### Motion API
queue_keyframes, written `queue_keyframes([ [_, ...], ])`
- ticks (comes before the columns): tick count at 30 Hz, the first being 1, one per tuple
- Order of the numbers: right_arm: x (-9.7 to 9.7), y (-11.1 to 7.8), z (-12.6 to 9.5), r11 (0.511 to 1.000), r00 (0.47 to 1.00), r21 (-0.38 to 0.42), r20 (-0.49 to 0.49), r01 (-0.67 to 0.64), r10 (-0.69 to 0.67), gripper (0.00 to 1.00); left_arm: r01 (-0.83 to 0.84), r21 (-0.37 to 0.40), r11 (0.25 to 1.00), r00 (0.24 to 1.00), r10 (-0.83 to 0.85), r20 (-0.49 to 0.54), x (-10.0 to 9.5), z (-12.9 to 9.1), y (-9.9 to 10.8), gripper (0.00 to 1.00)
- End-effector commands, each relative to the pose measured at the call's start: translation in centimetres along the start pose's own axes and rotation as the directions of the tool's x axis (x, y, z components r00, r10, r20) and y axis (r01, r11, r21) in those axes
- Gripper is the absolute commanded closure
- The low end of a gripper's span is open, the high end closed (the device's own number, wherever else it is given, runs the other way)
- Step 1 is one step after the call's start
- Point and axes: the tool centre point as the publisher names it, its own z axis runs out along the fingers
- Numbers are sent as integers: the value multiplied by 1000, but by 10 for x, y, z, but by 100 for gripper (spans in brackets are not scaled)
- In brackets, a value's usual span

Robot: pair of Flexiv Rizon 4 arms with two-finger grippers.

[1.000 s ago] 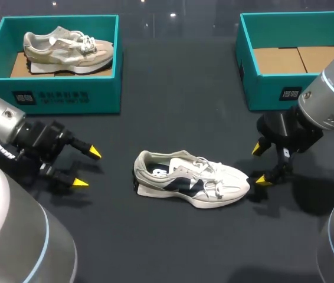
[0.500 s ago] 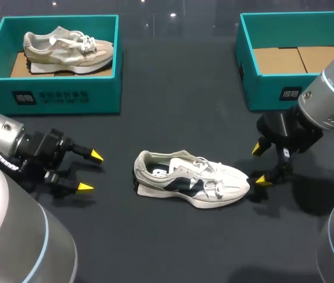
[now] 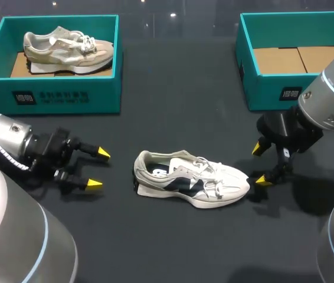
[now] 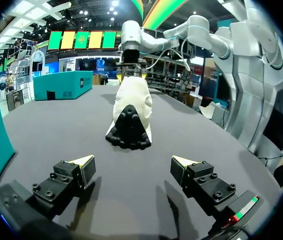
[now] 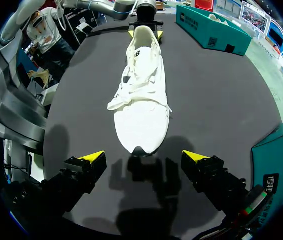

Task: Take the shoe out of the shoebox, open the shoe tongue, remove and reinsert the insole, then place the shoe into the shoebox

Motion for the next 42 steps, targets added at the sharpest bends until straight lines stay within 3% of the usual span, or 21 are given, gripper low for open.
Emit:
queue_keyframes([
  [1, 2, 0, 1, 1000, 1000, 1, 4, 0, 0, 0, 2, 5, 1000, 1000, -2, -2, -11, 18, -4, 0],
  [12, 2, 0, 1, 1000, 1000, 1, 4, 0, 0, 0, 2, 5, 1000, 1000, -2, -2, -11, 18, -4, 0],
  [31, 2, 0, 1, 1000, 1000, 1, 4, 0, 0, 0, 9, 37, 999, 1000, -8, -5, -14, 60, -17, 0],
  [42, 2, 0, 1, 1000, 1000, 1, 4, 0, 0, 0, 7, 44, 999, 1000, -6, -20, -15, 71, -22, 0],
])
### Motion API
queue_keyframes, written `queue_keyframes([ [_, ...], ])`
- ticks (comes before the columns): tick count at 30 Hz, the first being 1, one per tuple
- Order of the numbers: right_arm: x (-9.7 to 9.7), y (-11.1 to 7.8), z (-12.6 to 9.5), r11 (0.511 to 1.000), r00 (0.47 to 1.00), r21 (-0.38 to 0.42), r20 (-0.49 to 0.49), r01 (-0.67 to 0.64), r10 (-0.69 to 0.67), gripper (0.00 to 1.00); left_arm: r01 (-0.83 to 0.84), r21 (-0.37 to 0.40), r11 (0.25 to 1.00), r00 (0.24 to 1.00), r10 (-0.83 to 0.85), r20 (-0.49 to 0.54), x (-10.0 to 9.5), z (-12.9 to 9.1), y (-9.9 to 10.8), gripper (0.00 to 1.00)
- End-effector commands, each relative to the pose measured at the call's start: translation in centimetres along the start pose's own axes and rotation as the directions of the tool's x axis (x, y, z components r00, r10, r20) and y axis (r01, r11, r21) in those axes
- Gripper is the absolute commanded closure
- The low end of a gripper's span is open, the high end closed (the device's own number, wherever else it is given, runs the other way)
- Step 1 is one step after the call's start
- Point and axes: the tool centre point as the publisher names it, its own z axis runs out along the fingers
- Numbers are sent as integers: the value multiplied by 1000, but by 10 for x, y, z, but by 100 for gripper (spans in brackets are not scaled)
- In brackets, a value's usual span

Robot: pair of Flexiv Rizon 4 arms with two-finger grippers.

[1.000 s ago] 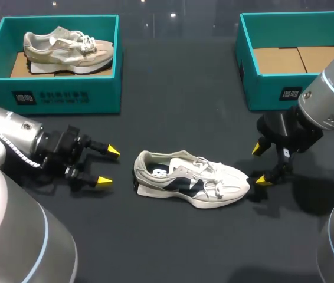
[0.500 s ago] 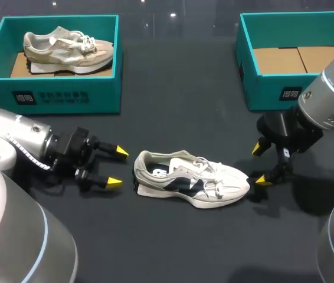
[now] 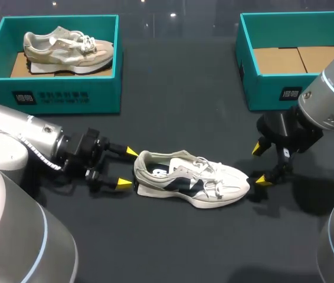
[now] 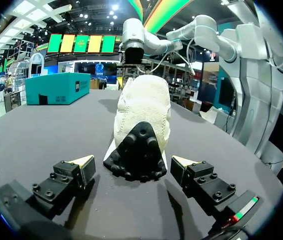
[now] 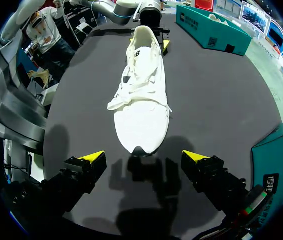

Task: Take the shoe out of the shoebox, open the shoe tongue, remove and reinsert the insole, then place the shoe into the shoebox

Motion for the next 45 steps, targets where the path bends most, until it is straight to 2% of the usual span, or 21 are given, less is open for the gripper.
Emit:
queue_keyframes([
  [1, 2, 0, 1, 1000, 1000, 1, 4, 0, 0, 0, 1, -2, 1000, 1000, -1, -5, -2, 5, 0, 0],
  [22, 2, 0, 1, 1000, 1000, 1, 4, 0, 0, 0, 4, 9, 1000, 999, -4, -37, 8, 23, -5, 0],
  [45, 2, 0, 1, 1000, 1000, 1, 4, 0, 0, 0, -22, -3, 1000, 998, 22, -55, -1, 42, -11, 0],
])
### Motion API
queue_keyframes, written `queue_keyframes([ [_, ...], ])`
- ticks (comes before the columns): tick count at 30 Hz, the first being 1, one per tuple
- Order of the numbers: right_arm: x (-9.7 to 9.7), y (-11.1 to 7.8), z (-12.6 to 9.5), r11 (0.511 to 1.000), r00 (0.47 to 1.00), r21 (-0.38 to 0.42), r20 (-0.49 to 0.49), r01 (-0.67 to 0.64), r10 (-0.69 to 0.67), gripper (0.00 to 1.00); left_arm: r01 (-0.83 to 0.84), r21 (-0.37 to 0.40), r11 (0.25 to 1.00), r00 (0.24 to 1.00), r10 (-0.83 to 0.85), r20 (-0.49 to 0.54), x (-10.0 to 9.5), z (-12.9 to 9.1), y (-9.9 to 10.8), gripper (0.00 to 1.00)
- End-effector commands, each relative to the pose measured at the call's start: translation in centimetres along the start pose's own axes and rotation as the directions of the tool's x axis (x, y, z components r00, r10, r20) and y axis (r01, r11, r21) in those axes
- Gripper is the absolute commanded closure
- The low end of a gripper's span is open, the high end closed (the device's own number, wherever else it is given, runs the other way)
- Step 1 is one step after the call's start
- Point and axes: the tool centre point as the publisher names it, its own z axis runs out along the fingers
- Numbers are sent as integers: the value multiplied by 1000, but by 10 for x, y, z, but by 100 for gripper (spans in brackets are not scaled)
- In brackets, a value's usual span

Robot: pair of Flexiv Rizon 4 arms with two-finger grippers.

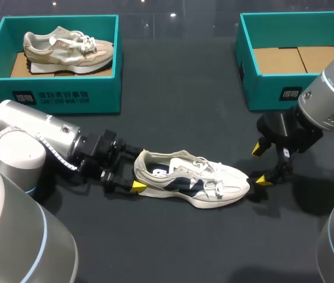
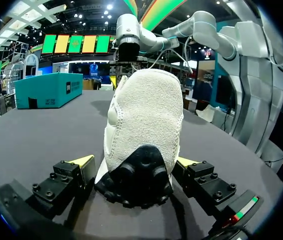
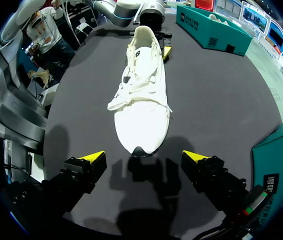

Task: Take the shoe out of the shoebox, open the shoe tongue, remove and reinsert the insole, then place the shoe into the shoebox

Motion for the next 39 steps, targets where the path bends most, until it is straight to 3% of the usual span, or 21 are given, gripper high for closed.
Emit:
queue_keyframes([
  [1, 2, 0, 1, 1000, 1000, 1, 4, 0, 0, 0, 0, 0, 1000, 1000, 0, -15, -3, 5, 1, 0],
  [19, 2, 0, 1, 1000, 1000, 1, 4, 0, 0, 0, 3, 9, 1000, 1000, -3, -21, 8, 18, -4, 0],
  [35, 2, 0, 1, 1000, 1000, 1, 4, 0, 0, 0, 11, 17, 1000, 1000, -11, 0, 5, 34, -6, 2],
  [36, 2, 0, 1, 1000, 1000, 1, 4, 0, 0, 0, 11, 17, 1000, 1000, -11, 3, 4, 34, -6, 52],
  [37, 2, 0, 1, 1000, 1000, 1, 4, 0, 0, 0, 11, 17, 1000, 1000, -11, 7, 3, 35, -6, 92],
  [38, 2, 0, 1, 1000, 1000, 1, 4, 0, 0, 0, 10, 17, 1000, 1000, -10, 9, 3, 35, -6, 100],
  [39, 2, 0, 1, 1000, 1000, 1, 4, 0, 0, 0, 10, 17, 1000, 1000, -10, 10, 3, 35, -6, 100],
])
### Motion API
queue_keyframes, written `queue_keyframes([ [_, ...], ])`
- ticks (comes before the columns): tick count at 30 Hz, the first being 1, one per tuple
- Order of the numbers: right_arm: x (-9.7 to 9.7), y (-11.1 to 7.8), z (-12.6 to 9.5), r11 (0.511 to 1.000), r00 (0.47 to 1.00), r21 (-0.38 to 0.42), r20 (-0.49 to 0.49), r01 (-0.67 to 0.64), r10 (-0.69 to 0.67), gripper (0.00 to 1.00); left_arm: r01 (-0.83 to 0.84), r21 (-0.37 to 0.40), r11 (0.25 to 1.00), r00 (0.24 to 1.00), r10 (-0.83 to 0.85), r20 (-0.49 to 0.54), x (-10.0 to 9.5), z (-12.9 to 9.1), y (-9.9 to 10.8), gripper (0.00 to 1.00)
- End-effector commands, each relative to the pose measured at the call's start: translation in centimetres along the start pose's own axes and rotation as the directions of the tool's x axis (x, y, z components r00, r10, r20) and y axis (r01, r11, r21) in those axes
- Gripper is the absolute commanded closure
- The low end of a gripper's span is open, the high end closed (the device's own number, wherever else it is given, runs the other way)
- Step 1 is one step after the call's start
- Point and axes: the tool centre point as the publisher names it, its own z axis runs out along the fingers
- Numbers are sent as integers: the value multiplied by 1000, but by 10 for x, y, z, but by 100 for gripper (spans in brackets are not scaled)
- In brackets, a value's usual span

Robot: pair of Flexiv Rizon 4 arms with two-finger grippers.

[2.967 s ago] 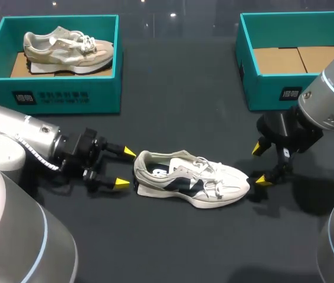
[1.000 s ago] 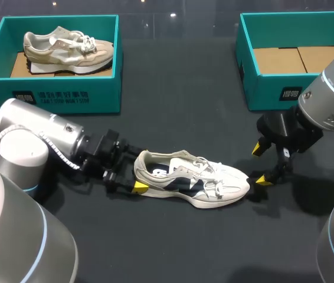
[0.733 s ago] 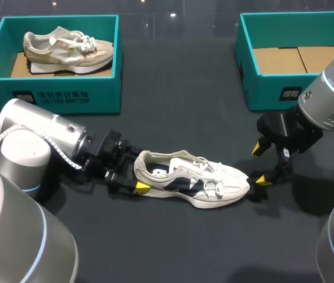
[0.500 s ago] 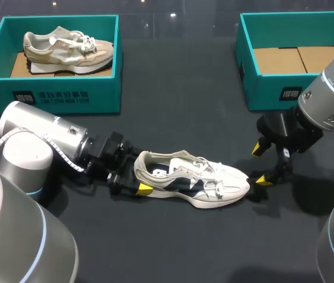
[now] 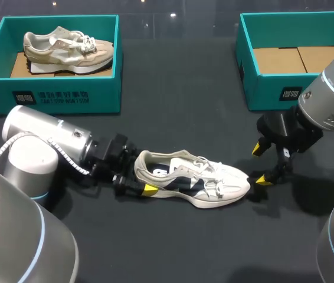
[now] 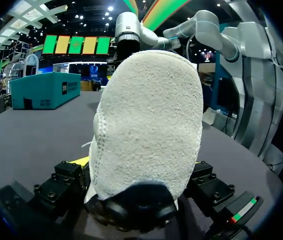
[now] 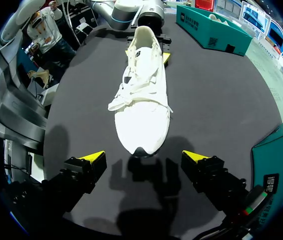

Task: Take the shoe out of the shoebox, open the shoe tongue, remove and reinsert the insole, then place the shoe into the shoebox

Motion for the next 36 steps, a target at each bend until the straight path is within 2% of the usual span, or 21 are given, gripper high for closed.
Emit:
queue_keyframes([
  [1, 2, 0, 1, 1000, 1000, 1, 4, 0, 0, 0, 0, -2, 1000, 1000, 0, 10, 0, 5, 1, 100],
  [14, 2, 0, 1, 1000, 1000, 1, 4, 0, 0, 0, 13, 2, 1000, 997, -13, 73, 10, 2, 0, 100],
  [36, 2, 0, 1, 1000, 1000, 1, 4, 0, 0, 0, -1, -15, 1000, 998, 2, 60, 7, 2, -1, 100],
])
